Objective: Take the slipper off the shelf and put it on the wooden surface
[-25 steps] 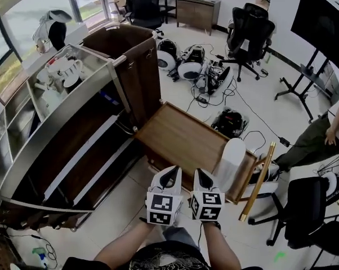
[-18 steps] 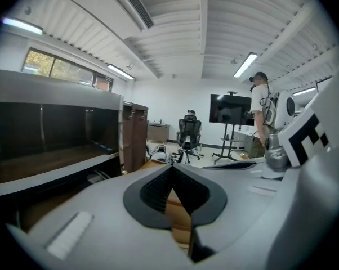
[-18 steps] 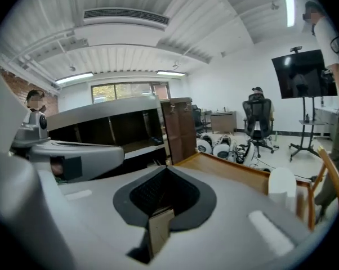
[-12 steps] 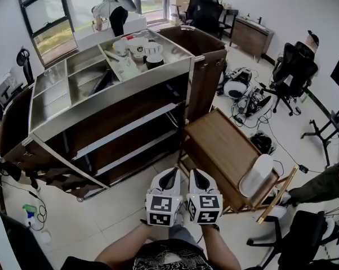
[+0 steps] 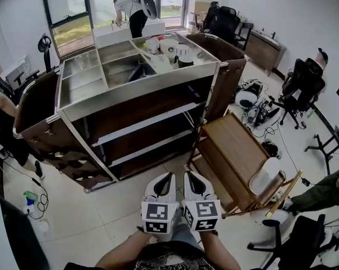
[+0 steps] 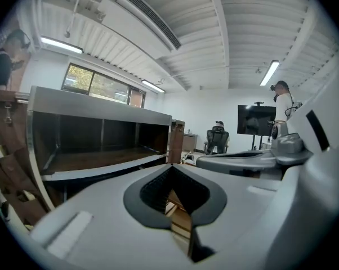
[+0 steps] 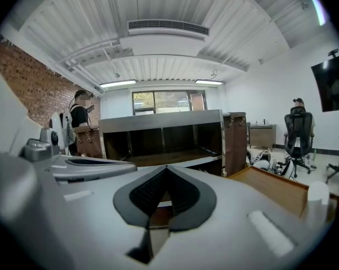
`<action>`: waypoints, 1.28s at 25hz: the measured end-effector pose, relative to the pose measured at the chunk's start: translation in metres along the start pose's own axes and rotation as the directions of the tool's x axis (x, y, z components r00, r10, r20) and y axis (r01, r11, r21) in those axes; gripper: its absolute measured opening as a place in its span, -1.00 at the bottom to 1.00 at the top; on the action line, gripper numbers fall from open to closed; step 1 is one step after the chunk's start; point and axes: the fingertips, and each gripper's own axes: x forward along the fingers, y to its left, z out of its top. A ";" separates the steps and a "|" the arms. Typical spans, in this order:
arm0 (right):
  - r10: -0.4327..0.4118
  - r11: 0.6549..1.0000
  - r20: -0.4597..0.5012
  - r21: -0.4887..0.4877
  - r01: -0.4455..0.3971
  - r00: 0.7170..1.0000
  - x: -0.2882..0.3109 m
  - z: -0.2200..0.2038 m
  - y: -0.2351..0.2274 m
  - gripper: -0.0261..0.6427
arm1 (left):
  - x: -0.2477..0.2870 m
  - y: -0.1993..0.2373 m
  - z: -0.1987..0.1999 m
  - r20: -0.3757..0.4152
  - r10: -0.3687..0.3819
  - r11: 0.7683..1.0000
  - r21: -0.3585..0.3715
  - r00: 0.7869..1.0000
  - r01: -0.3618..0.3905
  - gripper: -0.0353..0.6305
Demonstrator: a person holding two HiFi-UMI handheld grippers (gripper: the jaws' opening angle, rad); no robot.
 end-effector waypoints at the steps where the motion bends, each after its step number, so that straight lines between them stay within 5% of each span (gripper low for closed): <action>1: 0.016 1.000 0.006 -0.004 -0.016 1.000 -0.002 0.001 0.011 -0.92 | -0.009 0.006 0.000 0.006 0.012 1.000 -0.004 1.000 -0.012 -0.88; 16: 0.226 0.970 0.044 -0.105 -0.221 0.973 -0.016 0.005 0.129 -0.92 | -0.109 0.063 -0.010 0.051 0.167 0.986 -0.009 0.985 -0.167 -0.88; 32: 0.217 0.974 0.042 -0.082 -0.213 0.975 -0.017 -0.002 0.133 -0.92 | -0.116 0.061 -0.014 0.056 0.147 0.989 0.013 0.988 -0.148 -0.88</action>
